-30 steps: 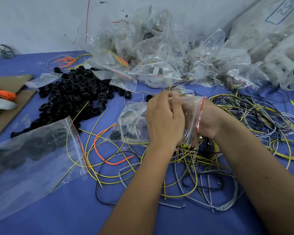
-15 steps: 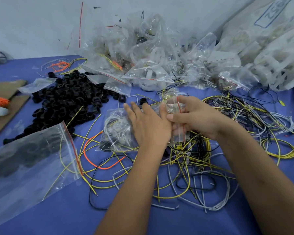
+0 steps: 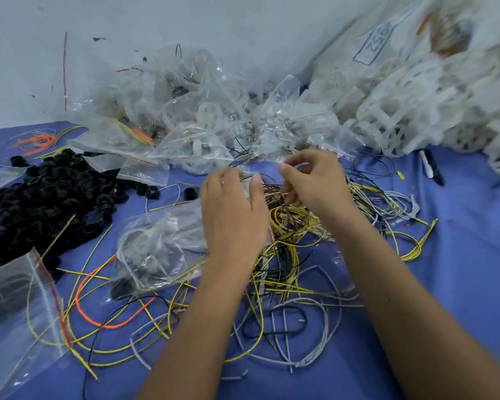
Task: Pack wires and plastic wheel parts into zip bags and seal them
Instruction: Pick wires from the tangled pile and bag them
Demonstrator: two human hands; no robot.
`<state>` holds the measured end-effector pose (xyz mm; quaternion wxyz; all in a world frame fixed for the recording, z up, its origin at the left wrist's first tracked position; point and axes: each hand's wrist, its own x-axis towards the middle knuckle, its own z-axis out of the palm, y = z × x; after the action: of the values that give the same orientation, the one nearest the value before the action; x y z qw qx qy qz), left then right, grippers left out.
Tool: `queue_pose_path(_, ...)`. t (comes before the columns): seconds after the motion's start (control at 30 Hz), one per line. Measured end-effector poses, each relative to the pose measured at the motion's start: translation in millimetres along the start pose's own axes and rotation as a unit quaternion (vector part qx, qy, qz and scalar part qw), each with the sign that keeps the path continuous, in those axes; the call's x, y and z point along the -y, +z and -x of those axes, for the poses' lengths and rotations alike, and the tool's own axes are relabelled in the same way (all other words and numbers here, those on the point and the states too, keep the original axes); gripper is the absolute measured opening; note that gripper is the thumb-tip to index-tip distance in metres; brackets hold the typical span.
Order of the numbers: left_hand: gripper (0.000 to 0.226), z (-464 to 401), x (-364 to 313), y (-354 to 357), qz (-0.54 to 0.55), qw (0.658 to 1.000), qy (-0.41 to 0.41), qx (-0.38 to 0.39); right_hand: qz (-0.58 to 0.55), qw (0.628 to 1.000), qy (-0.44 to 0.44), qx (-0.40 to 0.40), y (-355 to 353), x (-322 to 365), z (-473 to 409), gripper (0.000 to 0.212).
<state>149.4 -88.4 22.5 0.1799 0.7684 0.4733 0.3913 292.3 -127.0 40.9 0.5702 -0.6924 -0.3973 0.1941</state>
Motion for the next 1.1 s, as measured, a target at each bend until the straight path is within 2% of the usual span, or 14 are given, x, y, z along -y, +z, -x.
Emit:
queue_pose_path(0.07, 0.031, -3, -27, 13, 0.033, 0.998, 0.042, -0.021, 0.006, 0.999, 0.005, -0.041, -20, -7, -8, 0.011)
queue_pose_path(0.17, 0.025, -8, -65, 41, 0.049, 0.995, 0.081, 0.018, 0.063, 0.992, 0.004, -0.109, -57, -24, -26, 0.019)
queue_pose_path(0.23, 0.026, -10, -85, 64, 0.035, 0.992, 0.1, 0.072, 0.153, 0.977, 0.002, -0.148, -84, -36, -41, 0.019)
queue_pose_path(0.33, 0.027, -13, -107, 95, 0.007, 0.983, 0.126, 0.133, 0.321, 0.933, -0.006, -0.165, -119, -52, -63, 0.021)
queue_pose_path(0.43, 0.027, -13, -123, 117, -0.002, 0.978, 0.149, 0.144, 0.413, 0.899, -0.016, -0.147, -140, -66, -87, 0.026)
queue_pose_path(0.53, 0.027, -12, -133, 132, 0.007, 0.977, 0.147, 0.155, 0.493, 0.866, -0.031, -0.077, -146, -75, -112, 0.036)
queue_pose_path(0.6, 0.028, -12, -137, 139, 0.002, 0.976, 0.147, 0.163, 0.553, 0.833, -0.02, -0.011, -144, -78, -125, 0.034)
queue_pose_path(0.67, 0.027, -11, -138, 142, 0.001, 0.975, 0.151, 0.164, 0.585, 0.811, 0.005, 0.012, -142, -80, -130, 0.03)
queue_pose_path(0.77, 0.027, -12, -136, 142, 0.004, 0.976, 0.152, 0.155, 0.555, 0.83, -0.008, -0.049, -141, -82, -125, 0.023)
queue_pose_path(0.87, 0.026, -14, -133, 137, 0.016, 0.979, 0.142, 0.148, 0.45, 0.879, -0.048, -0.151, -141, -77, -109, 0.027)
queue_pose_path(0.97, 0.025, -15, -128, 127, 0.034, 0.981, 0.132, 0.135, 0.366, 0.896, -0.084, -0.238, -134, -64, -90, 0.021)
queue_pose_path(1.1, 0.019, -17, -112, 99, 0.045, 0.989, 0.11, 0.092, 0.241, 0.922, -0.088, -0.29, -112, -35, -61, 0.027)
